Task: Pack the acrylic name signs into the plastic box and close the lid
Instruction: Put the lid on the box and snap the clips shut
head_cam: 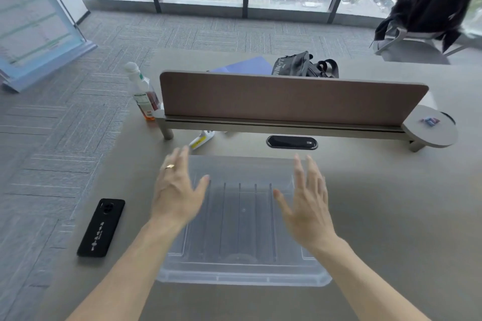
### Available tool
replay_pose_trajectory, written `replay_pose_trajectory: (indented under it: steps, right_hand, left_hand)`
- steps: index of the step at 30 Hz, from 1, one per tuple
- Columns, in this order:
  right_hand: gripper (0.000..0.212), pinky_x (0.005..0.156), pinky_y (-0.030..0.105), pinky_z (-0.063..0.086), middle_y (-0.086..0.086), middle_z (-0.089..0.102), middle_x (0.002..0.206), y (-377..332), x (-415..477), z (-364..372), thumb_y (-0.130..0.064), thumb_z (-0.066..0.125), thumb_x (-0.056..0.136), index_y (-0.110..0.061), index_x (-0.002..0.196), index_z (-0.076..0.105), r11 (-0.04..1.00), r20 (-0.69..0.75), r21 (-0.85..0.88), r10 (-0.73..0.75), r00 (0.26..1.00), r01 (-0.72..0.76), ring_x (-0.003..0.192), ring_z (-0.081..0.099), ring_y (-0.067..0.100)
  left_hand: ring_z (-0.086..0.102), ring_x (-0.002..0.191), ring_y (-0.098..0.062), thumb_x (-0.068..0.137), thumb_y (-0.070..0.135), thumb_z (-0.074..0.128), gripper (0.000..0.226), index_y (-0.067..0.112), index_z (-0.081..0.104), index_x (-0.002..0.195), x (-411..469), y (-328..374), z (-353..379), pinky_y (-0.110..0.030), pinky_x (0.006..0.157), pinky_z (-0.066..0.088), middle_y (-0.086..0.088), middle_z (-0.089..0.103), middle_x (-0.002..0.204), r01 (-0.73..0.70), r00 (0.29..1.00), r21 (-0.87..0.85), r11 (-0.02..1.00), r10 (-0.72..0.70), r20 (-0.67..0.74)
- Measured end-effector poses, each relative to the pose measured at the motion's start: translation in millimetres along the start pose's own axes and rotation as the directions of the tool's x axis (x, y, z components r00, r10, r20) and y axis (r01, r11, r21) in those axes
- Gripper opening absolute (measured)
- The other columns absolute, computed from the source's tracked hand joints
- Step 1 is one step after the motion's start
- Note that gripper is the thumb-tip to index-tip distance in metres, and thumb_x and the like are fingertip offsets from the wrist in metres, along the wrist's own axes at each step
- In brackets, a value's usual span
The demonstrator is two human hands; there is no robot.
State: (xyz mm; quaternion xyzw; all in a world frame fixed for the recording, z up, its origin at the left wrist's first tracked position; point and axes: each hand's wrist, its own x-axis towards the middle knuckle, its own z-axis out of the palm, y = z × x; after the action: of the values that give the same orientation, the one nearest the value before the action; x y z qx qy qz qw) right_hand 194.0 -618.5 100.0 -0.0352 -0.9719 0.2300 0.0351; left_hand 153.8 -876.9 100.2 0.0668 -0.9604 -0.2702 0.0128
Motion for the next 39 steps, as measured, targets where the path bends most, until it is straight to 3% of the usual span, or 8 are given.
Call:
replay_pose_trajectory:
  steps: [2, 4, 6, 9, 13, 19, 26, 39]
  right_hand:
    - [0.075, 0.126, 0.045, 0.004, 0.000, -0.001, 0.169, -32, 19, -6, -0.045, 0.044, 0.098, -0.024, 0.160, 0.007, 0.992, -0.001, -0.038, -0.120, 0.993, 0.120, 0.156, -0.004, 0.021]
    - [0.069, 0.126, 0.045, 0.000, -0.002, -0.001, 0.169, -56, 28, 1, -0.039, 0.040, 0.100, -0.024, 0.160, 0.008, 0.977, 0.061, -0.055, -0.202, 0.977, 0.205, 0.156, -0.007, 0.020]
    - [0.065, 0.125, 0.047, -0.003, -0.001, -0.002, 0.169, -62, 26, 20, -0.034, 0.036, 0.101, -0.026, 0.160, 0.009, 0.969, 0.156, -0.083, -0.218, 0.963, 0.233, 0.156, -0.008, 0.023]
    - [0.062, 0.124, 0.051, -0.008, -0.002, -0.009, 0.169, -45, 13, 54, -0.037, 0.028, 0.104, -0.028, 0.160, 0.004, 0.981, 0.296, -0.125, -0.108, 0.949, 0.150, 0.155, -0.014, 0.026]
    - [0.066, 0.122, 0.055, -0.010, -0.004, -0.016, 0.168, -17, -2, 85, -0.055, 0.017, 0.102, -0.031, 0.160, -0.004, 0.976, 0.303, -0.198, -0.026, 0.953, 0.089, 0.154, -0.021, 0.025]
    - [0.077, 0.121, 0.060, -0.005, -0.007, -0.011, 0.169, 2, -2, 89, -0.072, 0.015, 0.095, -0.035, 0.159, -0.006, 0.959, 0.277, -0.254, -0.055, 0.959, 0.129, 0.155, -0.016, 0.024]
    - [0.080, 0.119, 0.065, 0.003, -0.005, -0.008, 0.169, 6, 0, 93, -0.071, 0.019, 0.095, -0.030, 0.160, -0.004, 0.943, 0.315, -0.310, -0.021, 0.949, 0.123, 0.155, -0.012, 0.027]
    - [0.081, 0.118, 0.069, 0.006, -0.003, -0.003, 0.170, 10, 4, 103, -0.070, 0.025, 0.095, -0.027, 0.161, 0.005, 0.933, 0.300, -0.336, -0.026, 0.954, 0.131, 0.156, -0.006, 0.031]
  left_hand:
    - [0.020, 0.157, -0.024, 0.097, 0.041, 0.058, 0.075, 0.016, 0.028, 0.160, 5, 37, 0, -0.041, 0.126, 0.021, -0.006, 0.027, 0.168, -0.223, 0.974, 0.054, 0.973, 0.224, -0.030]
    - [0.015, 0.158, -0.023, 0.100, 0.042, 0.050, 0.070, 0.019, 0.026, 0.161, 3, 54, 11, -0.041, 0.128, 0.017, -0.005, 0.022, 0.170, -0.317, 0.948, 0.097, 0.943, 0.316, 0.028]
    - [0.005, 0.160, -0.021, 0.103, 0.039, 0.042, 0.066, 0.024, 0.018, 0.163, -3, 49, 31, -0.041, 0.129, 0.008, -0.002, 0.012, 0.172, -0.310, 0.944, 0.133, 0.941, 0.287, 0.164]
    - [-0.006, 0.159, -0.019, 0.105, 0.043, 0.032, 0.065, 0.031, 0.006, 0.163, -16, 25, 61, -0.039, 0.128, -0.005, 0.004, -0.002, 0.173, -0.267, 0.934, 0.193, 0.944, 0.204, 0.292]
    - [-0.010, 0.159, -0.020, 0.102, 0.058, 0.024, 0.070, 0.032, 0.003, 0.164, -27, -3, 87, -0.044, 0.128, -0.006, 0.005, -0.005, 0.173, -0.234, 0.950, 0.257, 0.938, 0.165, 0.265]
    - [-0.013, 0.159, -0.022, 0.096, 0.072, 0.022, 0.081, 0.034, -0.002, 0.163, -27, -18, 89, -0.047, 0.128, -0.004, 0.002, -0.009, 0.172, -0.218, 0.964, 0.311, 0.925, 0.154, 0.218]
    - [-0.014, 0.159, -0.025, 0.094, 0.075, 0.026, 0.086, 0.034, -0.004, 0.163, -19, -28, 90, -0.055, 0.127, 0.007, 0.000, -0.012, 0.173, -0.231, 0.955, 0.353, 0.907, 0.142, 0.261]
    - [-0.011, 0.159, -0.030, 0.094, 0.075, 0.017, 0.087, 0.026, -0.003, 0.164, -14, -31, 101, -0.061, 0.125, 0.012, -0.008, -0.012, 0.172, -0.259, 0.951, 0.442, 0.859, 0.145, 0.274]
